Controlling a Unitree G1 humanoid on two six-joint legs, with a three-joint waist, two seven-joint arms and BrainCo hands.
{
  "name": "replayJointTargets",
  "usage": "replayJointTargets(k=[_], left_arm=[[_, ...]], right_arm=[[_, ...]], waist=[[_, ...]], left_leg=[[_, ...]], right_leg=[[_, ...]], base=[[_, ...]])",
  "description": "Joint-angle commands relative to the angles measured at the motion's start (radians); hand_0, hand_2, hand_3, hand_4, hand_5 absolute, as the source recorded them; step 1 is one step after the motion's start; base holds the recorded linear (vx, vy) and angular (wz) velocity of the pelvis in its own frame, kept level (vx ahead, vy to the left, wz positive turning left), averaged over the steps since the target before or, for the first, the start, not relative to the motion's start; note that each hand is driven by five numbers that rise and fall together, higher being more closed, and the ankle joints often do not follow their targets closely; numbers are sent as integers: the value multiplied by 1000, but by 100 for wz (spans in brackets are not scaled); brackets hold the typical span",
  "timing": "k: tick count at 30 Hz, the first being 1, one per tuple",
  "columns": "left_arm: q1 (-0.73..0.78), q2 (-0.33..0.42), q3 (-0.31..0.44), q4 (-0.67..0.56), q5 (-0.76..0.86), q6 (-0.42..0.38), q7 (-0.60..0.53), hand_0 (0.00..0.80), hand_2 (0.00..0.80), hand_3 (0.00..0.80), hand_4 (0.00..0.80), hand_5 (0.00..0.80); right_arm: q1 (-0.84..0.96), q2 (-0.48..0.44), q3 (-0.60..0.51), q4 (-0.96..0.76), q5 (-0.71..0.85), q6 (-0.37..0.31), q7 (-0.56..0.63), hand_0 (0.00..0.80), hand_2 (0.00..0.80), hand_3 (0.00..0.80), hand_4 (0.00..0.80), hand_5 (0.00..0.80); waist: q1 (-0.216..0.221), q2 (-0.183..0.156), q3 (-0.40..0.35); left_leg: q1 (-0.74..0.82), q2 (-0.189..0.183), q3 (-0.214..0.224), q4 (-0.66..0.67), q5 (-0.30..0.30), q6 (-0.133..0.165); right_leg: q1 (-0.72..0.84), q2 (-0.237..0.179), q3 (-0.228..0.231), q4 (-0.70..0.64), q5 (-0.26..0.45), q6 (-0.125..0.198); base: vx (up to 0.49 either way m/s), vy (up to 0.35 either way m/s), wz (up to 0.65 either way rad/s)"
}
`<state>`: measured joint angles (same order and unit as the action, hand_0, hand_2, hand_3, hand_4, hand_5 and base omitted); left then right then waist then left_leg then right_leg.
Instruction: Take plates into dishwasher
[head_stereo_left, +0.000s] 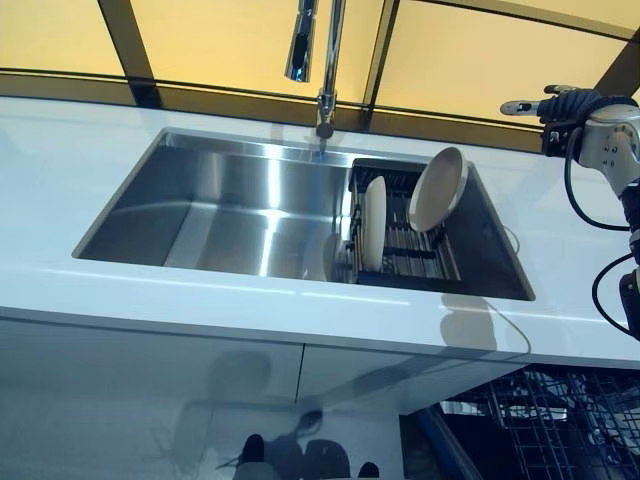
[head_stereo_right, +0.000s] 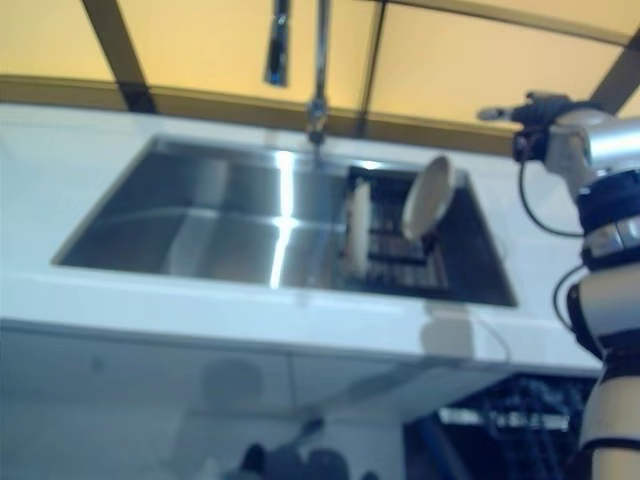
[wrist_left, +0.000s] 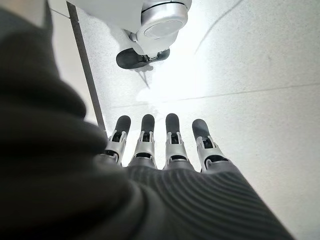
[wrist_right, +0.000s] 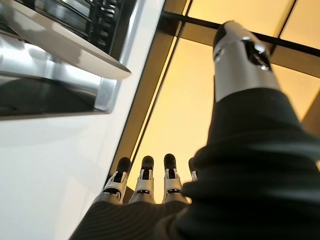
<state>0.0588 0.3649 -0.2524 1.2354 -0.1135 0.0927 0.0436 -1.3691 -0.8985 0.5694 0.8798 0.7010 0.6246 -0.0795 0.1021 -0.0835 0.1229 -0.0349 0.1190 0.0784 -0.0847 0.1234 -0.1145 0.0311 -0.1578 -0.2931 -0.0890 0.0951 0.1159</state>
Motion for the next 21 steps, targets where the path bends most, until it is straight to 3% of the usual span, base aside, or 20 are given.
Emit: replayJointTargets(k=[1,21], left_arm=[[-38,34,-5,19,-18,-19,13,0,0,0,0,0],[-56,43,-34,-32,-77,-20,27,0,0,0,0,0]], right_arm=[[-63,-27,43,-38,11,-44,-49,0,0,0,0,0],[-54,-6,42,-72,-13,-55,-90,0,0,0,0,0]], waist=[[29,-22,41],[37,6,123]], left_leg=[[-4,25,8,-3,-31,-37],[-74,8,-18,-3,-15,-33]], right_leg=[[-9,-40,22,2,2,57],[-66,-44,17,2,13,55]], base=[[-25,7,6],[-36,13,3]])
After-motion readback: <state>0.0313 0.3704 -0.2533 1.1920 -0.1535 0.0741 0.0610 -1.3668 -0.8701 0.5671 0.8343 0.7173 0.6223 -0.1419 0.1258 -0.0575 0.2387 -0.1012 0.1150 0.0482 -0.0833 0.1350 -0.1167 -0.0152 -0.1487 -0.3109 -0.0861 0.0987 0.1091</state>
